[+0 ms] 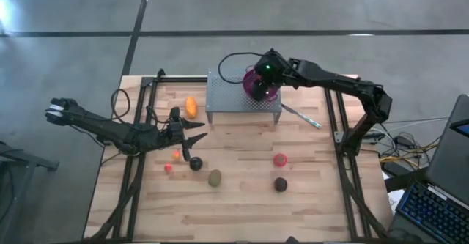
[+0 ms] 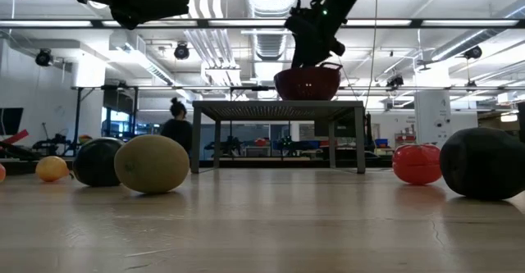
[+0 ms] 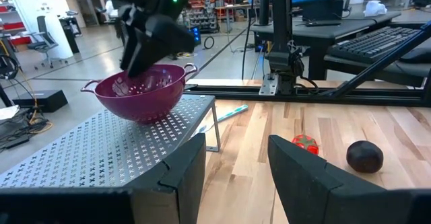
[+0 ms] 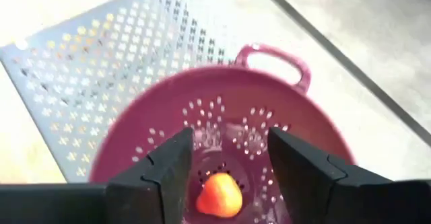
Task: Pick & Place Fruit
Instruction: Put the tomato into the purple strainer bowl on the shelf
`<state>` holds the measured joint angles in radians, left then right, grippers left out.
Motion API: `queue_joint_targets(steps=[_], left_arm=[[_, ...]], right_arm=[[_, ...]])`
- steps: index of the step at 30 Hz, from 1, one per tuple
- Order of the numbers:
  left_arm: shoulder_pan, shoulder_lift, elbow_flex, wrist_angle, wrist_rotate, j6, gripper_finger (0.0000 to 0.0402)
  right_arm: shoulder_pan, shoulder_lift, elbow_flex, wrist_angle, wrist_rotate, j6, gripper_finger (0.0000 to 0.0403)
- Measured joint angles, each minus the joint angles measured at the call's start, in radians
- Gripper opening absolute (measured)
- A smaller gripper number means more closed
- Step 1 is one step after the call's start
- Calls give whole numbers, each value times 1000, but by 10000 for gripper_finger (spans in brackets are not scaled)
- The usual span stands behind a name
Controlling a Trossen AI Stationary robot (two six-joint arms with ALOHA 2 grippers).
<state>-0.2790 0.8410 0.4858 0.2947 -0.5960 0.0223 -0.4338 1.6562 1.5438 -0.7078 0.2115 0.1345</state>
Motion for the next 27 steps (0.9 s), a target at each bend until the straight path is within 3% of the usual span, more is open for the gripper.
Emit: queue_joint_targets(steps=[13, 27], left_arm=[[0, 0, 0, 0, 0, 0, 168], [0, 0, 0, 0, 0, 0, 168]], right_arm=[[31, -45, 99, -260, 0, -7, 109], [235, -146, 90, -330, -3, -6, 37]])
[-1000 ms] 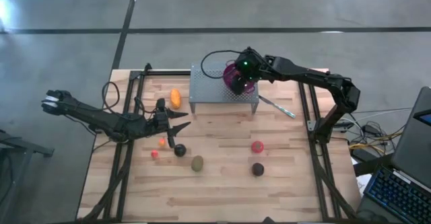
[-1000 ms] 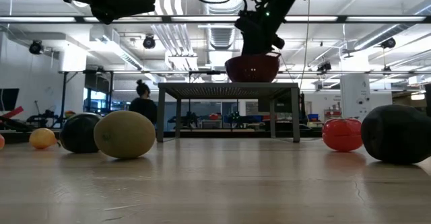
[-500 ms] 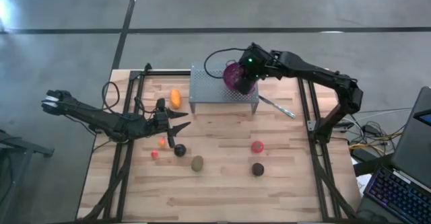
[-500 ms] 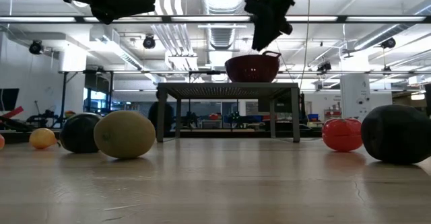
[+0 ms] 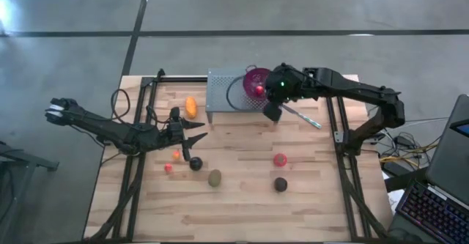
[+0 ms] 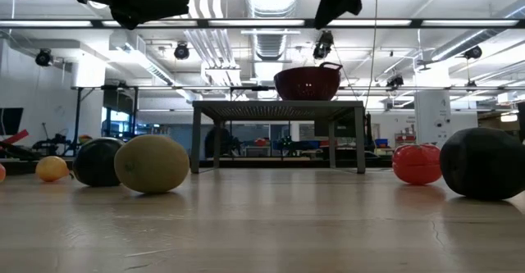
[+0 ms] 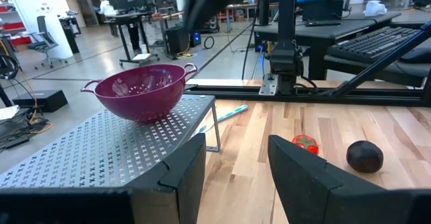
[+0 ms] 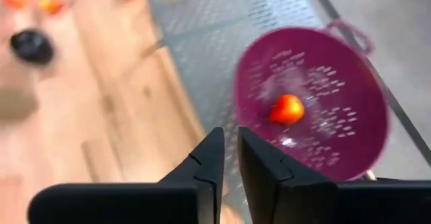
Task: Pick & Place Fruit
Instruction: Put the tomato into the purple strainer bowl on the shelf
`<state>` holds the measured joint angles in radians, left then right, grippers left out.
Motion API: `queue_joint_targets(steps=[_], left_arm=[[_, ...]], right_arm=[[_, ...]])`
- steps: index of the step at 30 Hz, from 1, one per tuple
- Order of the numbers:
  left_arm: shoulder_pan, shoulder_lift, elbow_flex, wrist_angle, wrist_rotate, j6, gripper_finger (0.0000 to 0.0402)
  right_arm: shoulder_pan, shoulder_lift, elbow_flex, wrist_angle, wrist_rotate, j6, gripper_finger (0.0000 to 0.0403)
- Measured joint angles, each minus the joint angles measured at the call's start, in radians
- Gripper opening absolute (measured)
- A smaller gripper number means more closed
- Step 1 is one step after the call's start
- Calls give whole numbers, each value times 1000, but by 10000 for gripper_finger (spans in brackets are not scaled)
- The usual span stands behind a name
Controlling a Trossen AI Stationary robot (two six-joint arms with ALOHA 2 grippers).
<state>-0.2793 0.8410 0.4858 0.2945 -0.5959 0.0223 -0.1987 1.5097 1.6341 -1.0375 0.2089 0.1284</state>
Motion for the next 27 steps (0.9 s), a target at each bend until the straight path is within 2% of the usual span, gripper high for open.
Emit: queue_joint_targets(steps=[11, 27], left_arm=[[0, 0, 0, 0, 0, 0, 168], [0, 0, 0, 0, 0, 0, 168]], right_arm=[[152, -2, -15, -32, 2, 0, 14], [202, -2, -18, -32, 37, 20, 9]])
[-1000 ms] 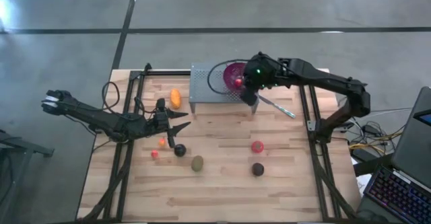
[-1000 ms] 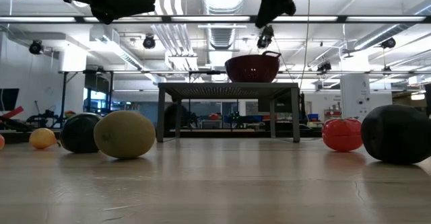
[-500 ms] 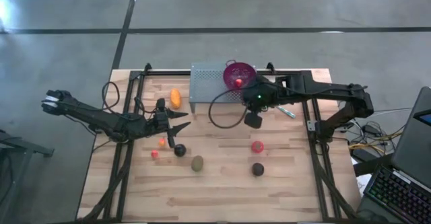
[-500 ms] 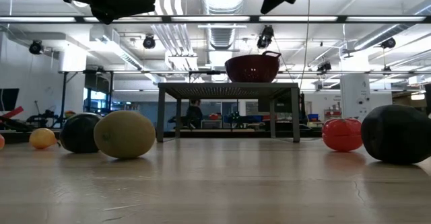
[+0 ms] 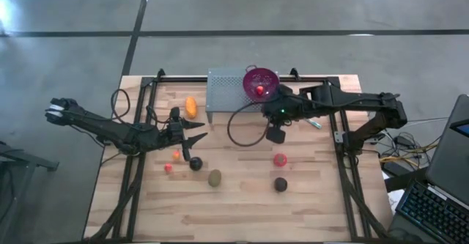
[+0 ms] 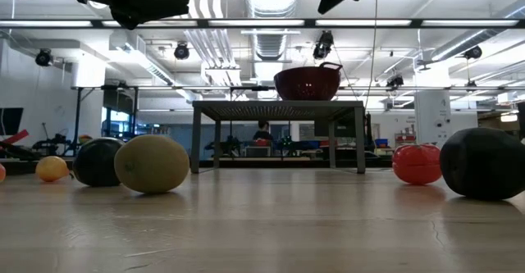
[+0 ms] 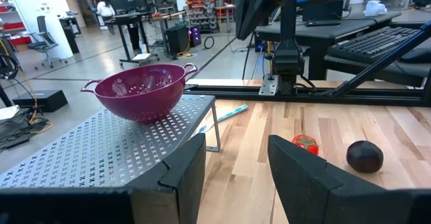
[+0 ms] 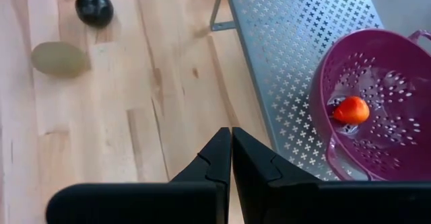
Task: Pick & Place Fruit
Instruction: Put the tomato into the purple strainer bowl on the shelf
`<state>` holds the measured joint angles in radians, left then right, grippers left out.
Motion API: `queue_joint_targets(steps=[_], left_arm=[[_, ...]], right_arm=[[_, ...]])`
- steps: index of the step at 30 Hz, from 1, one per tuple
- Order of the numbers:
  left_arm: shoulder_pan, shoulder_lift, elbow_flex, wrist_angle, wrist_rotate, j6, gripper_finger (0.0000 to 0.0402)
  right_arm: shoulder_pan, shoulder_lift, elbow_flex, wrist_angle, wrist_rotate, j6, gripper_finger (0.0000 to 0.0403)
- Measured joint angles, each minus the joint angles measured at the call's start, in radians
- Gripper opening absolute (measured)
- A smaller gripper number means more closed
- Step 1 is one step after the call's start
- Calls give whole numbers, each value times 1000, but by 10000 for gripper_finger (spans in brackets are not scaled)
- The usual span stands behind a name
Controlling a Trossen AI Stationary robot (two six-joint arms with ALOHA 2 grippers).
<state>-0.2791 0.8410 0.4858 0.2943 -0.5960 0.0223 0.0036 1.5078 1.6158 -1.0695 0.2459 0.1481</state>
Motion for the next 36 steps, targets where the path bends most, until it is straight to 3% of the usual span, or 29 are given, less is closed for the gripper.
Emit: queue_joint_targets(steps=[9, 18, 26, 36], left_arm=[[0, 0, 0, 0, 0, 0, 168], [0, 0, 0, 0, 0, 0, 168], [0, 0, 0, 0, 0, 0, 168], [0, 0, 0, 0, 0, 0, 168]], right_arm=[[34, 0, 0, 0, 2, 17, 8], [144, 0, 0, -12, 24, 66, 8], [282, 0, 0, -178, 195, 229, 8], [405, 0, -7, -265, 203, 401, 8]])
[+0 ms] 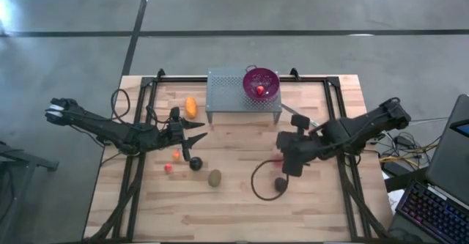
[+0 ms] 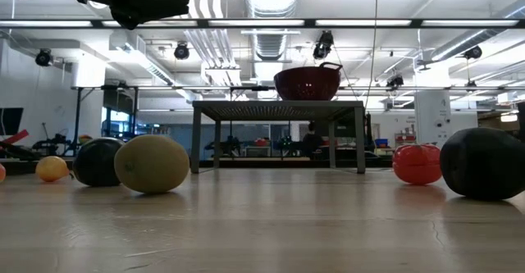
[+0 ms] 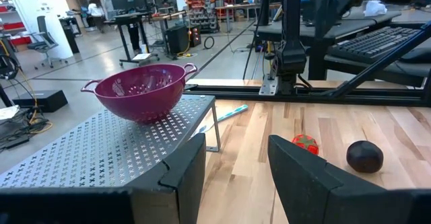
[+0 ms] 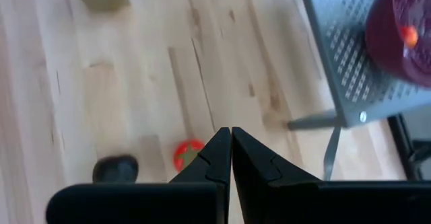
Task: Pick & Place Fruit
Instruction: Put the tomato into the purple strainer bowl on the shelf
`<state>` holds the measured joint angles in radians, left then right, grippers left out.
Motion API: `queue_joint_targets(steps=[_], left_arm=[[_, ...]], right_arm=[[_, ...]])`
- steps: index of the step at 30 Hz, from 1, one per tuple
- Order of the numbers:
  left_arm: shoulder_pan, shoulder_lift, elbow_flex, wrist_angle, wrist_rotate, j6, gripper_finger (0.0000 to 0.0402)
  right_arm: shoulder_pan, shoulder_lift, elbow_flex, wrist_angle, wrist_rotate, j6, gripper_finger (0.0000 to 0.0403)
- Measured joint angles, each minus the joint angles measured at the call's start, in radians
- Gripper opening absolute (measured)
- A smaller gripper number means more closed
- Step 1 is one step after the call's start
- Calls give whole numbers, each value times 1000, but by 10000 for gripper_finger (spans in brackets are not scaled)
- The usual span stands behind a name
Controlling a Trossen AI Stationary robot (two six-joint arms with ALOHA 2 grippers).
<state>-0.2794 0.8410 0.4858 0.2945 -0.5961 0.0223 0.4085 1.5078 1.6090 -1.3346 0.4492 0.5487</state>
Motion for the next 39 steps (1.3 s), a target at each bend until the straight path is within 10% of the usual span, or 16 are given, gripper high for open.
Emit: queue_joint_targets(steps=[17, 39], left_arm=[[0, 0, 0, 0, 0, 0, 168], [0, 0, 0, 0, 0, 0, 168]], right_arm=[[82, 0, -221, 3, -1, 238, 17], [-11, -1, -406, 204, -119, 239, 201]])
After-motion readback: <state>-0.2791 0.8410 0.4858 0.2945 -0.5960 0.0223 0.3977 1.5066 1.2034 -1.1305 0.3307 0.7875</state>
